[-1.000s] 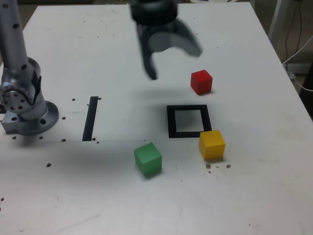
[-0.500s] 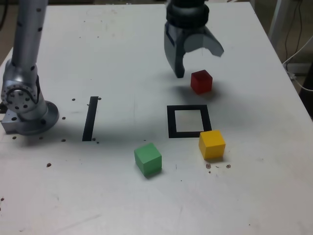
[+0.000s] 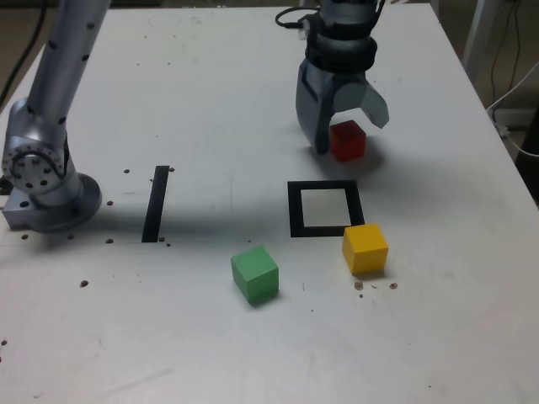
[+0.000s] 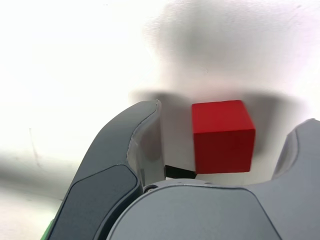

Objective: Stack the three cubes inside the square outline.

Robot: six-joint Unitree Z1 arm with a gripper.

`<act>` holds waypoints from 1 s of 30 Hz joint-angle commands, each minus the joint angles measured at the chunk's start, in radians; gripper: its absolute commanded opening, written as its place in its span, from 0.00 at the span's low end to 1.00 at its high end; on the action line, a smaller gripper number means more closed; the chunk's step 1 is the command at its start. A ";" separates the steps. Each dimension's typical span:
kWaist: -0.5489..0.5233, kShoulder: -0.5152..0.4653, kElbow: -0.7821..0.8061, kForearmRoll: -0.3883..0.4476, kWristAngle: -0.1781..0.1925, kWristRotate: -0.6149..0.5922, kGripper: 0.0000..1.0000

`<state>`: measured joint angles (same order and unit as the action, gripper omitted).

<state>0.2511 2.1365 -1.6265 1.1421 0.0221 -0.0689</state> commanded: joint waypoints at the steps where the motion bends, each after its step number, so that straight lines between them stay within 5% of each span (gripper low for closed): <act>1: -0.001 0.010 -0.009 -0.001 0.005 -0.004 0.75; 10: 0.000 0.026 -0.016 0.003 0.016 -0.017 0.41; 30: -0.008 -0.009 0.006 -0.029 0.018 -0.022 0.13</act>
<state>0.2474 2.1528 -1.6222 1.1050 0.0381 -0.0905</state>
